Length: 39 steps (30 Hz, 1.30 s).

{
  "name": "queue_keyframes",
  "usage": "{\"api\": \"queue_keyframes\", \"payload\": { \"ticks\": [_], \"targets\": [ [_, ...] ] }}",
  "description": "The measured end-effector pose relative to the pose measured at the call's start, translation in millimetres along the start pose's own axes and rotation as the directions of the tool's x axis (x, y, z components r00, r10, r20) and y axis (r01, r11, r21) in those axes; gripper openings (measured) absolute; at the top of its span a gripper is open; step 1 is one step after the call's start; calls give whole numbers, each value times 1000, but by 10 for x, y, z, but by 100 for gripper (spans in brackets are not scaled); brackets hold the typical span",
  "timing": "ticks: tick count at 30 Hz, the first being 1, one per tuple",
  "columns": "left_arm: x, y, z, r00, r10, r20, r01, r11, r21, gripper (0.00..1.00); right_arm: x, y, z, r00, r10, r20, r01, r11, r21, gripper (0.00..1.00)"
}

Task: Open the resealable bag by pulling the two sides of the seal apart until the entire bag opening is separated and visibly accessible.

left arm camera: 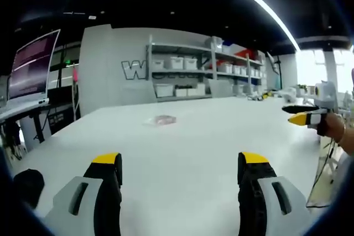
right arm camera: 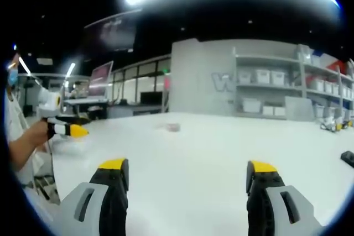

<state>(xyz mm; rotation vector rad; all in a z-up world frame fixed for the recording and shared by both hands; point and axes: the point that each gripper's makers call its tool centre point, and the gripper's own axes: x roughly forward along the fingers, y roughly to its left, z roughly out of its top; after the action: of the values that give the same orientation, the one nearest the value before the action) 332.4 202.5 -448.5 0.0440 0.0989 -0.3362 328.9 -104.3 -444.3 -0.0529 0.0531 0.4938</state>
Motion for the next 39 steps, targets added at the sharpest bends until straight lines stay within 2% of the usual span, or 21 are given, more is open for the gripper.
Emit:
{"api": "queue_keyframes", "payload": {
  "ticks": [4, 7, 10, 15, 22, 31, 39],
  "targets": [
    [-21, 31, 33, 1000, 4, 18, -4, 1000, -6, 85, 17, -17, 48, 1000, -1, -7, 1, 1000, -15, 89],
    [-8, 23, -13, 1000, -3, 7, 3, 1000, -11, 85, 33, 5, 58, 1000, 1, -5, -1, 1000, -24, 89],
    [1, 21, -60, 1000, -9, -12, 9, 1000, -10, 85, 58, 43, 18, 1000, 9, -10, -9, 1000, -22, 88],
    [-25, 47, -53, 1000, -4, -8, 4, 1000, -10, 85, 76, 53, -49, 999, 16, -30, -17, 1000, -13, 87],
    [-15, 33, -76, 1000, -9, -12, 9, 1000, -12, 84, 70, 44, -45, 999, 16, -35, -17, 1000, -19, 87],
    [-13, 17, -10, 1000, -13, -1, 13, 1000, -1, 84, 55, 28, -50, 999, 11, -37, -12, 1000, -15, 87],
    [-23, 15, -39, 1000, -13, -6, 13, 1000, -3, 84, 74, 59, -47, 999, 20, -36, -21, 1000, -16, 86]
  ]
}}
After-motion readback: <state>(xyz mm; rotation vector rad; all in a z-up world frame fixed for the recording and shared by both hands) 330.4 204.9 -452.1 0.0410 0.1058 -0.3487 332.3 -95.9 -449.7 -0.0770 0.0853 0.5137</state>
